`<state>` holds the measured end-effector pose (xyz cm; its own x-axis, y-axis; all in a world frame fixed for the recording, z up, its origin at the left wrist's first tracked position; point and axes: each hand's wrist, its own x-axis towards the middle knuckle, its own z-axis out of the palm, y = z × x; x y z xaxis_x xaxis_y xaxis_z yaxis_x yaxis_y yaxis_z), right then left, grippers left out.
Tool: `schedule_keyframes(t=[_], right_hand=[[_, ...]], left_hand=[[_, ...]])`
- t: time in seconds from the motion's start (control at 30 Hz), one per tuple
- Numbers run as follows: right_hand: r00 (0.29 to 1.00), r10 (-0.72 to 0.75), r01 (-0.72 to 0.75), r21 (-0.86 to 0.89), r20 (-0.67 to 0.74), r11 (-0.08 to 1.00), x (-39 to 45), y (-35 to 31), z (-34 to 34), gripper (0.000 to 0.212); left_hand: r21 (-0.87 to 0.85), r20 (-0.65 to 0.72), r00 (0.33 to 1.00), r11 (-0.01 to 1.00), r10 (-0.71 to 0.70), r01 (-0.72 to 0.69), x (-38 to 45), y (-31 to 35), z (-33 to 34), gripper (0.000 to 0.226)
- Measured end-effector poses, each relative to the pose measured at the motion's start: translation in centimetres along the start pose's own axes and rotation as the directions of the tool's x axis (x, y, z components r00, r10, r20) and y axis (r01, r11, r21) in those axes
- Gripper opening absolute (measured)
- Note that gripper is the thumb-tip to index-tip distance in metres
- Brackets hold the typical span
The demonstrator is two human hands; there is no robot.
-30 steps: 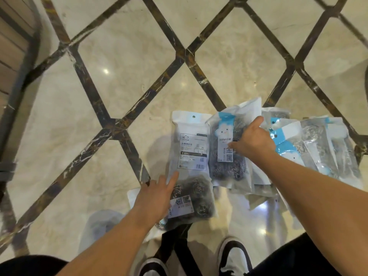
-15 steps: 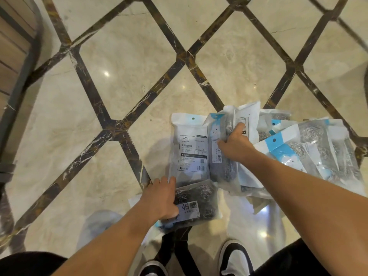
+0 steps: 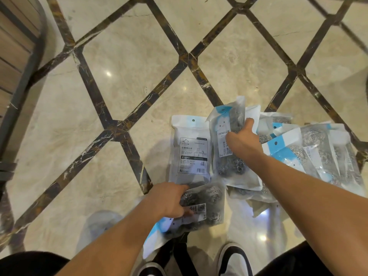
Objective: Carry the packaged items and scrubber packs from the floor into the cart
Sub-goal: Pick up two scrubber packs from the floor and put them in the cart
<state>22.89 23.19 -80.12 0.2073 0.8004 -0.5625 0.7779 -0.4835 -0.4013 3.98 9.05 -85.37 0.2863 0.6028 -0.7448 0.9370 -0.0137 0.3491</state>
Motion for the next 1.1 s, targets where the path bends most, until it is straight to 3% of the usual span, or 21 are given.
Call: schedule_keyframes(t=[0.13,0.23,0.33,0.4,0.5,0.63,0.73,0.93,1.1], right_hand=[[0.991,-0.108,0.099,-0.104,-0.085,0.990,0.2,-0.3,-0.9,0.080],[0.980,-0.159,0.144,-0.133,-0.115,0.981,0.1,-1.3,-2.6,0.082],[0.978,-0.118,0.112,-0.044,-0.169,0.993,-1.3,-2.5,-5.8,0.090],[0.980,-0.076,0.077,0.000,-0.185,0.997,-3.4,-3.4,-8.8,0.094],[0.983,-0.097,0.100,0.014,-0.154,0.995,-8.2,-6.2,-14.0,0.091],[0.976,-0.172,0.190,0.136,-0.134,0.972,-16.7,-13.2,-22.6,0.089],[0.965,-0.227,0.252,0.225,-0.132,0.941,-23.6,-18.7,-29.6,0.086],[0.921,-0.362,0.388,0.257,-0.143,0.885,-36.9,-28.1,-42.4,0.038],[0.875,-0.469,0.483,0.248,-0.117,0.840,-45.0,-34.1,-49.2,0.060]], left_hand=[[-0.035,-0.017,1.000,0.999,0.024,-0.024,-0.9,-0.6,-1.6,0.062],[-0.007,-0.076,0.997,0.999,-0.033,0.033,-2.7,-0.9,-3.8,0.058],[-0.185,-0.152,0.974,0.973,-0.167,0.138,-6.8,-1.5,-7.1,0.065],[-0.420,-0.233,0.931,0.893,-0.280,0.164,-10.7,-1.7,-9.4,0.062],[-0.730,-0.355,0.838,0.683,-0.413,0.027,-17.3,-0.4,-14.0,0.050],[-0.871,-0.422,0.746,0.458,-0.515,-0.177,-27.4,3.8,-22.0,0.033],[-0.910,-0.413,0.689,0.302,-0.595,-0.285,-36.7,7.1,-27.5,0.027],[-0.873,-0.390,0.583,0.083,-0.713,-0.482,-53.1,12.6,-36.6,0.040],[-0.795,-0.387,0.511,-0.002,-0.767,-0.606,-64.0,15.8,-41.9,0.039]])
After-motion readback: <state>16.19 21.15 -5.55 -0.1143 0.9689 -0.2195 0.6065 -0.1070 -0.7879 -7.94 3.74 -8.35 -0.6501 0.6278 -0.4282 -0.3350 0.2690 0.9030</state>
